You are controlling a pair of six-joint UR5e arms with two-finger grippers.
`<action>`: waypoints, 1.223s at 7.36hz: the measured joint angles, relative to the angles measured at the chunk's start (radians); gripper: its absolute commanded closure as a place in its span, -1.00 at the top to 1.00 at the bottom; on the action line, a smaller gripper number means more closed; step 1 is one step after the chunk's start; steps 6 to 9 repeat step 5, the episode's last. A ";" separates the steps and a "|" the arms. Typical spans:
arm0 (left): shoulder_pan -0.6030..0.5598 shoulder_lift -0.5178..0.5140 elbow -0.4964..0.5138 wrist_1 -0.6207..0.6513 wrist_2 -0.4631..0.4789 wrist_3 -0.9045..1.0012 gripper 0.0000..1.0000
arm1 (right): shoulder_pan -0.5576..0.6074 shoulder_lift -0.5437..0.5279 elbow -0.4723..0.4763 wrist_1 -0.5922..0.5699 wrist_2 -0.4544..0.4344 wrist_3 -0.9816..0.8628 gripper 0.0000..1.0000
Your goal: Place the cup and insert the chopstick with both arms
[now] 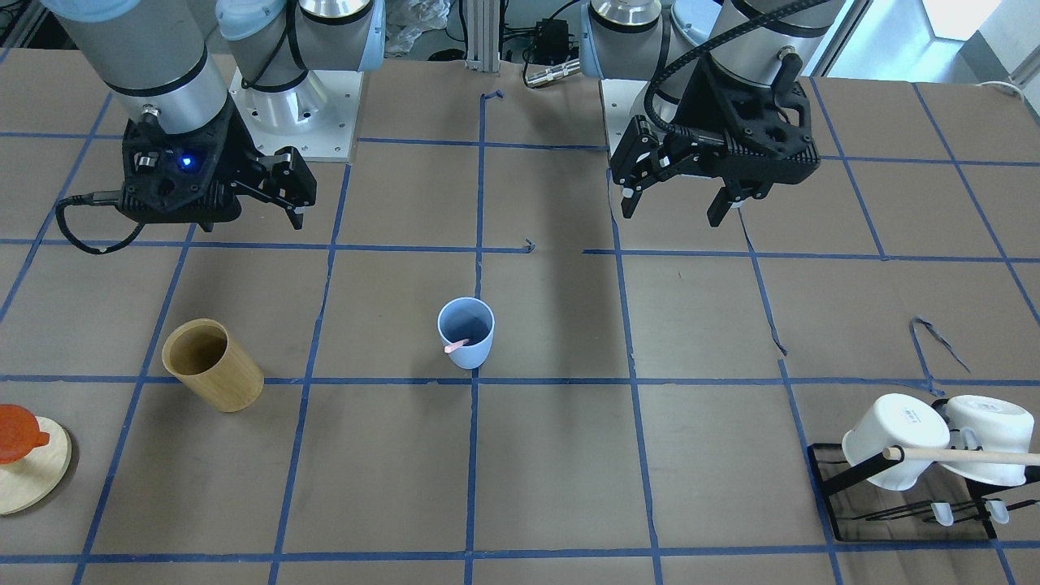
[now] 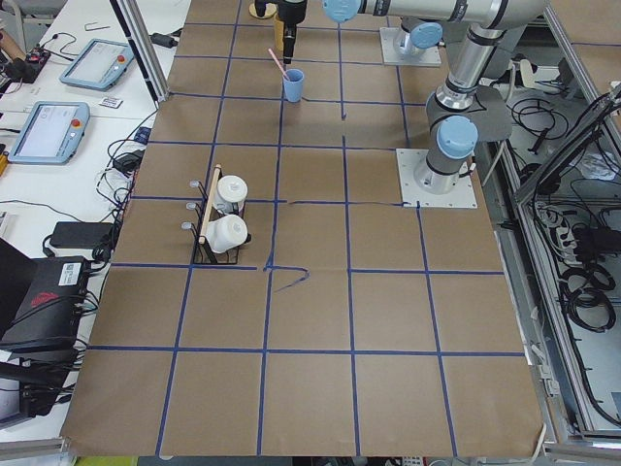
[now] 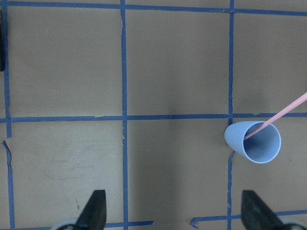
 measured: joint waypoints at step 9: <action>0.000 0.000 0.000 0.000 0.000 0.000 1.00 | 0.000 0.000 0.005 0.007 0.005 0.009 1.00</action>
